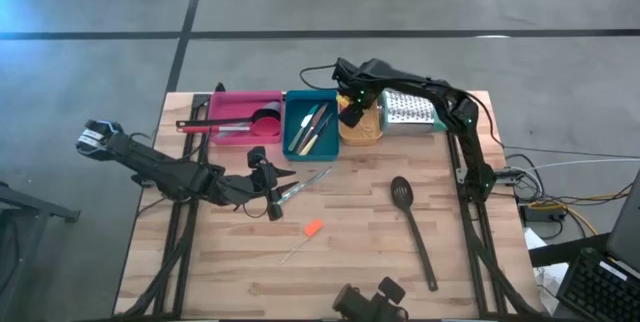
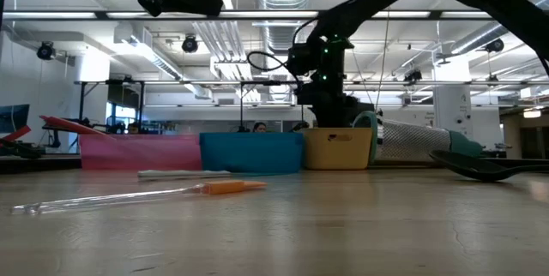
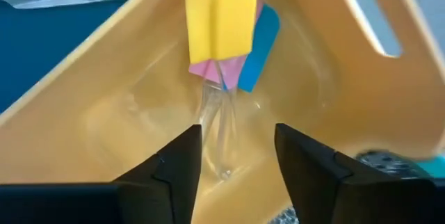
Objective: Pick & Place Kitchen Items
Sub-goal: Put the yellow spatula into the yellow bin
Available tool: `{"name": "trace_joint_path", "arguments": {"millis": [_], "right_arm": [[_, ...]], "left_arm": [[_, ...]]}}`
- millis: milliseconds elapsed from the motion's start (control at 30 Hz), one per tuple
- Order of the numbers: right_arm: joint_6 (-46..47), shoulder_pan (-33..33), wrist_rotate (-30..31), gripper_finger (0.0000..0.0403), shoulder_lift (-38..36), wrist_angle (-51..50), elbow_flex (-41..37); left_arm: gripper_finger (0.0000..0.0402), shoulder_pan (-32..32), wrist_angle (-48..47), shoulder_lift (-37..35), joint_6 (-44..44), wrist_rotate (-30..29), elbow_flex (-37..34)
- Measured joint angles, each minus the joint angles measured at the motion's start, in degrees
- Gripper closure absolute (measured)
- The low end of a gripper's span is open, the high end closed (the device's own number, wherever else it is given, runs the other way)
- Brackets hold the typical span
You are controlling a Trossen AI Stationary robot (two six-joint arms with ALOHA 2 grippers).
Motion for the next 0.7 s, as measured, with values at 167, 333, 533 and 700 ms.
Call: {"name": "trace_joint_path", "arguments": {"millis": [167, 333, 533, 700], "right_arm": [[1.65, 0.34, 0.34, 0.0218, -1.13, 0.35, 1.01], [1.07, 0.44, 0.39, 0.0227, -1.14, 5.57, -0.14], [0.01, 0.61, 0.45, 0.0248, -1.14, 9.86, -0.33], [0.97, 0.66, 0.45, 0.0267, -1.11, 10.08, -1.58]], "left_arm": [[0.0280, 0.00, 0.01, 0.00, 0.06, 0.00, 0.00], [0.0280, 0.00, 0.01, 0.00, 0.07, 0.01, 0.00], [0.0280, 0.00, -0.01, 0.00, 0.11, 0.00, -0.70], [0.0280, 0.00, 0.01, 0.00, 0.13, 0.00, -0.74]]}}
